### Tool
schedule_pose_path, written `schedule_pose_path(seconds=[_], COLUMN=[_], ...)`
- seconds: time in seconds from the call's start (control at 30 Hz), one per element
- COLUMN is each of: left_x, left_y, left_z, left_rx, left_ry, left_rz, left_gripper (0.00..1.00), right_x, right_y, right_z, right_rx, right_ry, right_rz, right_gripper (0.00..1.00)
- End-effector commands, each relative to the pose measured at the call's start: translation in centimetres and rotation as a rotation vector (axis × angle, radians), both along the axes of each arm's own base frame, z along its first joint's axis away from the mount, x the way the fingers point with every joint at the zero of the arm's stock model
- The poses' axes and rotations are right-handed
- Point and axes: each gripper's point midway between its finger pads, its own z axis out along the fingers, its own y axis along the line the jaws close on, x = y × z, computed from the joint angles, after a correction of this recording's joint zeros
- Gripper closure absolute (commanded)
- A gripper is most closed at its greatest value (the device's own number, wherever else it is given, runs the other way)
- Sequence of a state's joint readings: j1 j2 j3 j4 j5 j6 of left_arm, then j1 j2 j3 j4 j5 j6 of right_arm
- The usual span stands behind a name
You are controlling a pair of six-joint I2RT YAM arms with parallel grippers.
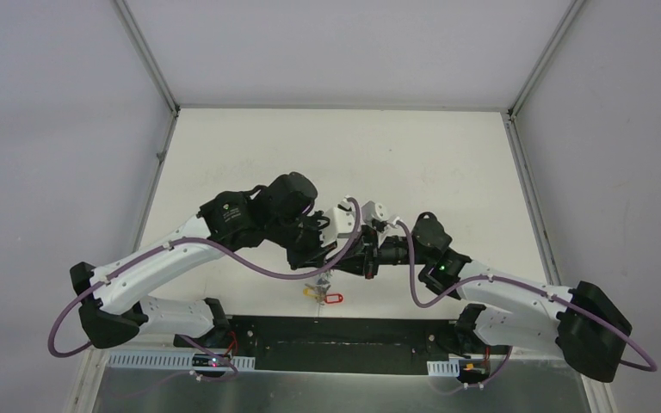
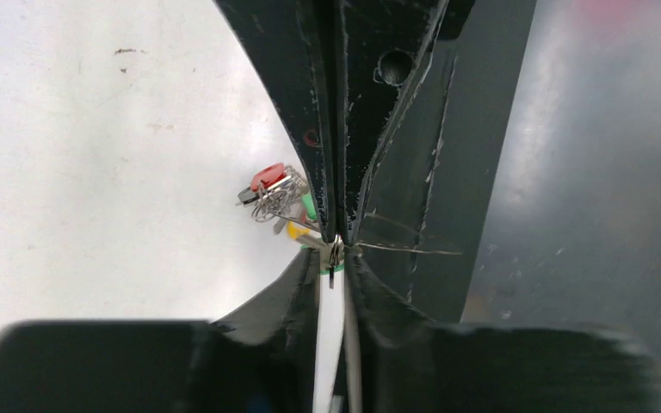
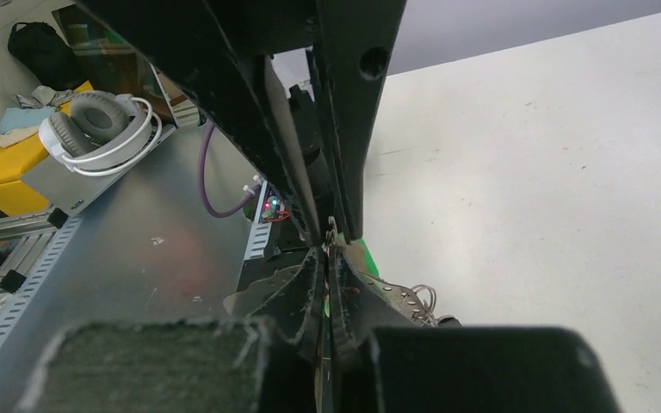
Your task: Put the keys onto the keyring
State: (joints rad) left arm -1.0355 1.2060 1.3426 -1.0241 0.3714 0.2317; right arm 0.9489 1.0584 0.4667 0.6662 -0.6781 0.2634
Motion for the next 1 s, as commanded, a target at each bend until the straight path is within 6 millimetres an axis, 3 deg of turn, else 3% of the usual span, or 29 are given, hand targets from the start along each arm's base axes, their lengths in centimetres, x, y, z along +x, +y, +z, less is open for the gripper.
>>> schedule_pose_path(seconds=[0.0, 0.07, 0.17, 0.43, 0.6, 0.97], left_x=[0.0, 0.0, -0.1, -0.6, -1.1, -1.6], left_y=[-0.4, 0.0, 0.6, 0.9, 1.1, 0.1], left_z=[2.1, 2.0, 2.0, 2.7, 2.5, 1.4], left_rx=[-0.124, -0.153, -0.207, -0.492, -0.580, -0.578], left_ry=[-0.062, -0.078, -0.113, -0.261, -0.357, -0.335], left_rz=[0.021, 0.035, 0.052, 0.036, -0.025, -0.092], left_gripper=[0.75, 0.68, 0.64, 0.65, 0.66, 0.83], right_x=[-0.3, -0.4, -0.5, -0.9, -1.0, -1.1], right_y=[-0.4, -0.6, -0.8, -1.0, -1.1, -1.1], right_z=[1.5, 1.6, 1.6, 1.9, 1.9, 2.1], right_rx=[0.031, 0.033, 0.034, 0.039, 0.040, 0.044], right_ry=[-0.046, -0.048, -0.050, -0.052, -0.052, -0.063], right_rz=[-0.007, -0.007, -0.006, 0.007, 0.011, 0.015], right_gripper=[1.00, 1.00, 1.00, 1.00, 1.00, 1.00])
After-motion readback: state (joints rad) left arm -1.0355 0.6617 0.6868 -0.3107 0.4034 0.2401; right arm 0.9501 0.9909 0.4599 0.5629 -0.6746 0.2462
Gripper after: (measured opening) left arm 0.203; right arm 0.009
